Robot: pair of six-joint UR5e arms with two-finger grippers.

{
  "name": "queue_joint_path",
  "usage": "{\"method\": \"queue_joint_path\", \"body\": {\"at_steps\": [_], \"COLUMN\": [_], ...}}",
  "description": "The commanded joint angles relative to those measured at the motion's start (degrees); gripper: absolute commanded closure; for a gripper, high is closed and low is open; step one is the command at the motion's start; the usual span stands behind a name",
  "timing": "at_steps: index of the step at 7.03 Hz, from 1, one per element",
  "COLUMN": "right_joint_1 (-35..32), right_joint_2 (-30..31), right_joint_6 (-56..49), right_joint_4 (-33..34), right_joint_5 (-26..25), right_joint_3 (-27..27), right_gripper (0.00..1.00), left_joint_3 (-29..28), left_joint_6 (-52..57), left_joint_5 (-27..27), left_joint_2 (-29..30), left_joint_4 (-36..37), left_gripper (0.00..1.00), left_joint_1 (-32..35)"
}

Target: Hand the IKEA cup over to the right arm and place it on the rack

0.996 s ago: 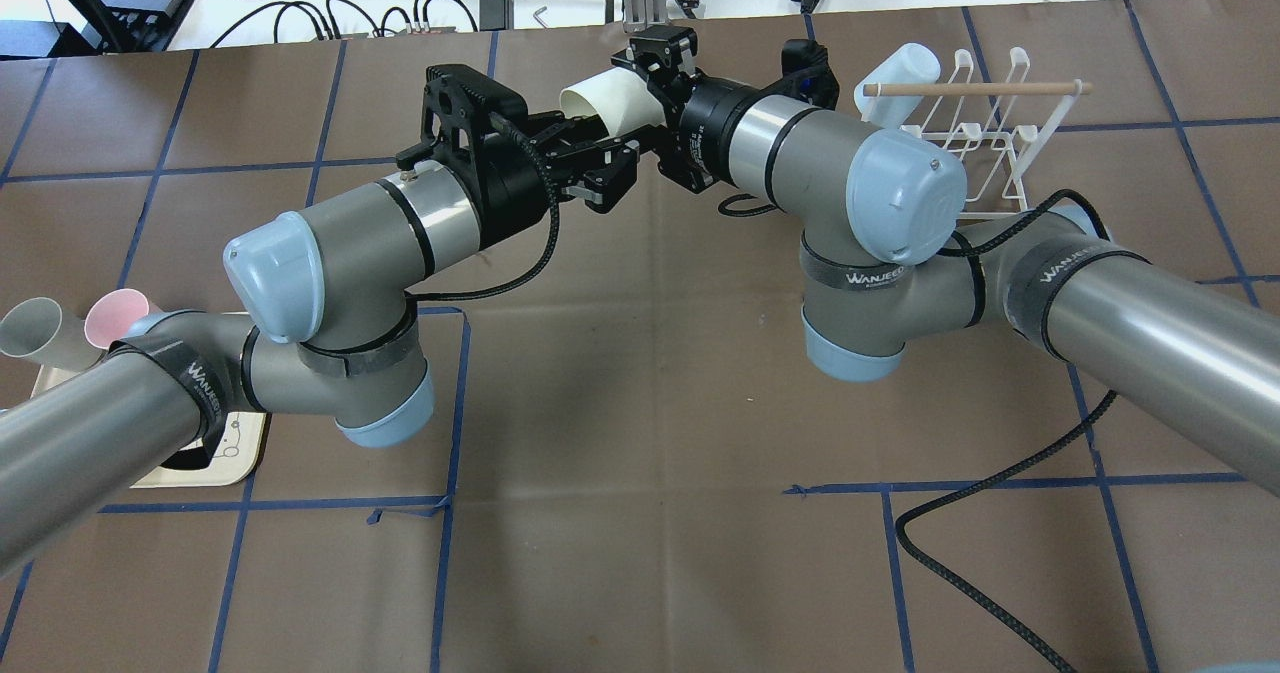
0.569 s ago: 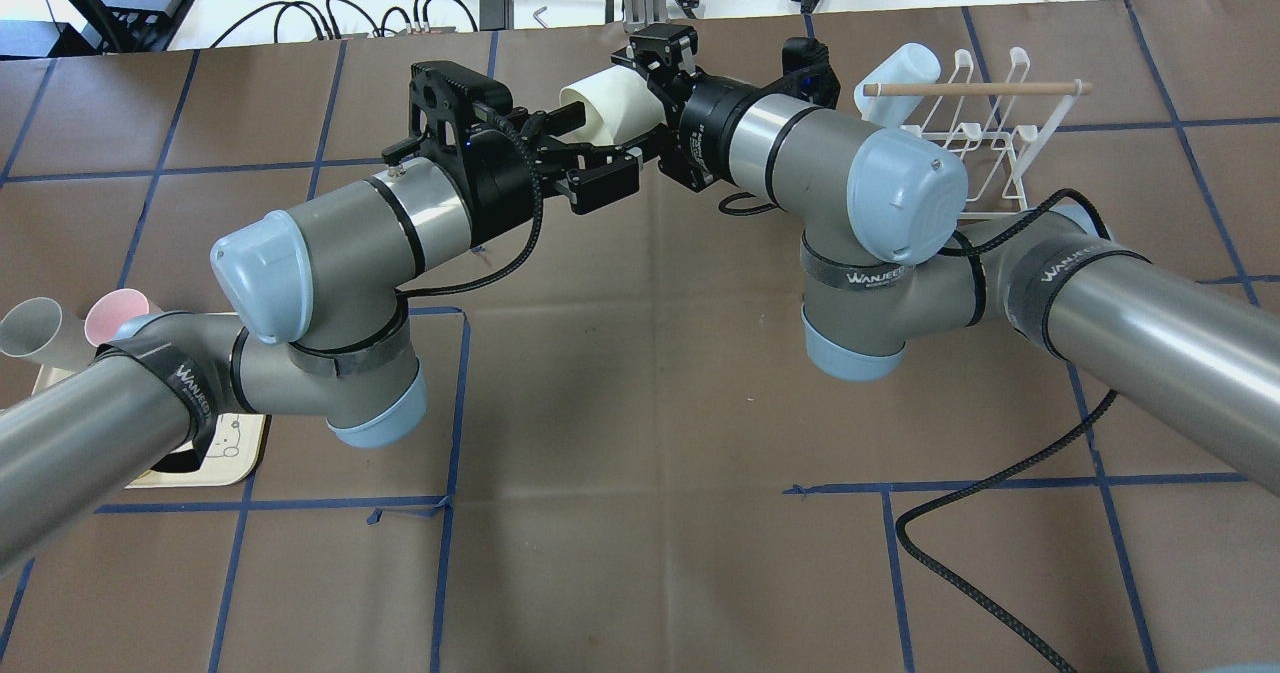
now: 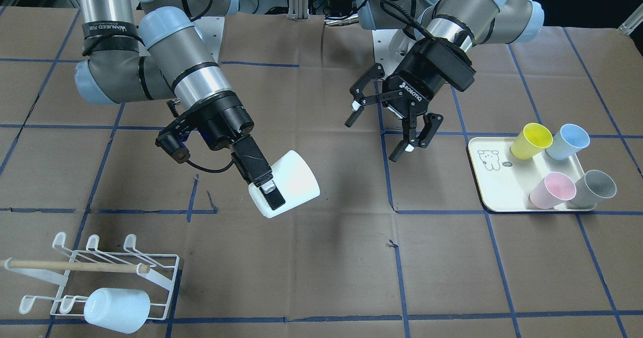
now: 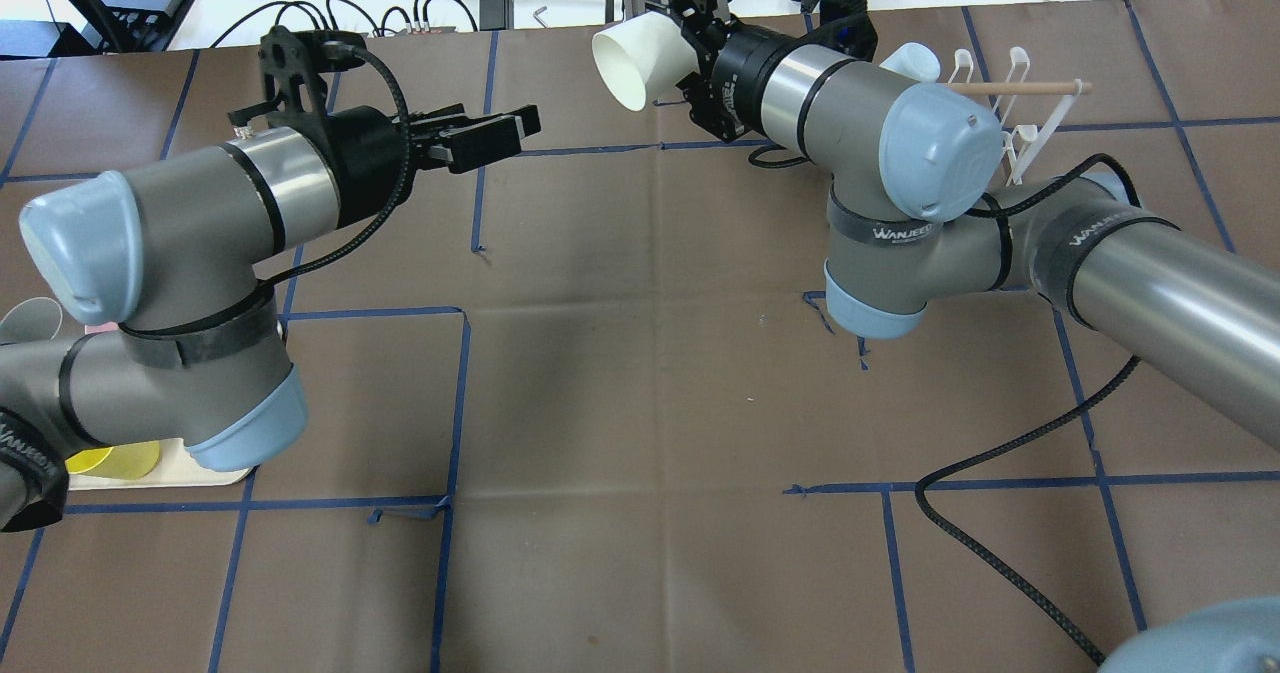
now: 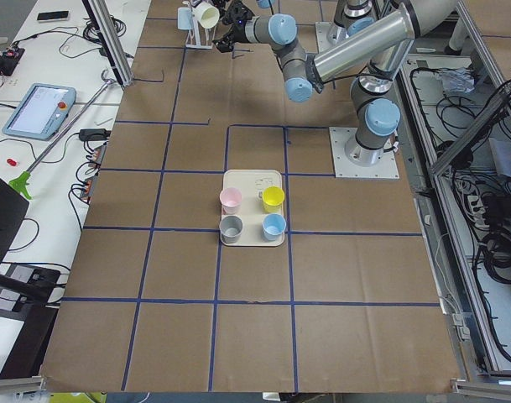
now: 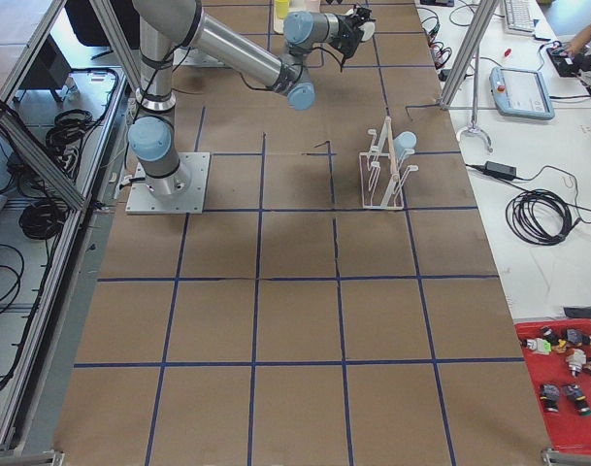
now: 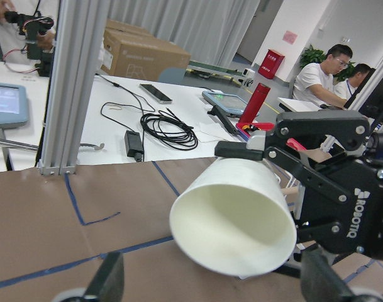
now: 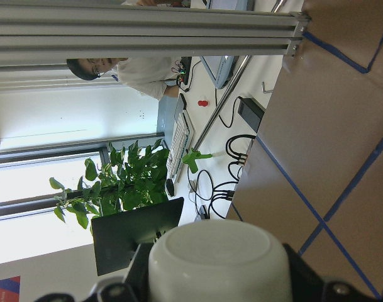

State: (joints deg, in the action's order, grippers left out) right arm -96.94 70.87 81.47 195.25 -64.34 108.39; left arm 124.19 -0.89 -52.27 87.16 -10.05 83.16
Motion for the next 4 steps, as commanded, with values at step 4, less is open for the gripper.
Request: {"method": "queue_joint_path", "body": {"at_steps": [4], "right_joint_1": [8.25], "right_joint_2": [-0.12], "right_joint_6": [-35.80], "right_joint_4": [0.04], "right_joint_5": [-16.45], "right_joint_3": [-1.34], "right_gripper": [0.91], "left_joint_3": [-19.73], "left_joint_6": [1.33], "left_joint_5": [-31.24], "left_joint_2": [-0.94], "left_joint_4": [-58.82], "left_gripper": [0.01], "left_joint_1": [-2.12]}}
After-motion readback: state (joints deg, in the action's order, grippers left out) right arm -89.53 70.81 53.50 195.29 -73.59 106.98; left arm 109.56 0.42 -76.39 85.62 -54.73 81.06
